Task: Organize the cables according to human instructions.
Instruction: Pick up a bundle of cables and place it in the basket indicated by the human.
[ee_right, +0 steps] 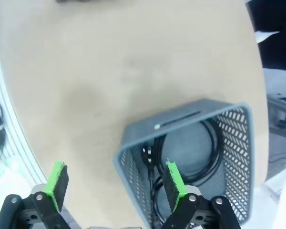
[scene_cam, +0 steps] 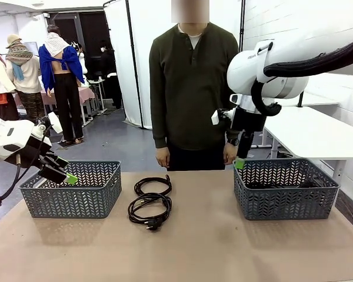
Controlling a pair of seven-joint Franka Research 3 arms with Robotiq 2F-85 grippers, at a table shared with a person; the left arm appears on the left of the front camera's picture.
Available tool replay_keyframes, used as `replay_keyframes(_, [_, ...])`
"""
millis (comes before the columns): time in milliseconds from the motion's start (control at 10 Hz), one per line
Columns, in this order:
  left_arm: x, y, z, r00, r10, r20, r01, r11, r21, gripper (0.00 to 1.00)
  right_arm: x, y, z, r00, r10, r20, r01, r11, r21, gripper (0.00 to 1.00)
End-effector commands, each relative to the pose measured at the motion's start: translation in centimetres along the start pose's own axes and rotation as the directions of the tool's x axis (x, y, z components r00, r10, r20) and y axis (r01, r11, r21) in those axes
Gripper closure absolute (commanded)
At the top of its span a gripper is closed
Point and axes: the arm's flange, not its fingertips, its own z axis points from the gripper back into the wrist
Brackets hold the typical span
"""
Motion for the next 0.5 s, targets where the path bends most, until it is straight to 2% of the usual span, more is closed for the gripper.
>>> replay_keyframes(0, [-0.2,0.3,-0.2,1.0,-0.003,0.006,0.003,1.0,-0.007,0.0,0.1,3.3,-2.0,0.995,-0.034,0.09,0.04,0.997,-0.065,0.0])
replay_keyframes(200, [-0.2,0.3,-0.2,1.0,-0.003,0.006,0.003,1.0,-0.007,0.0,0.8,5.6,-3.6,0.988,-0.028,0.154,0.04,0.997,-0.073,0.0])
replay_keyframes(400, [-0.2,0.3,-0.2,1.0,-0.003,0.006,0.003,1.0,-0.007,0.0,1.5,6.9,-5.0,0.984,-0.009,0.176,0.021,0.998,-0.064,0.0])
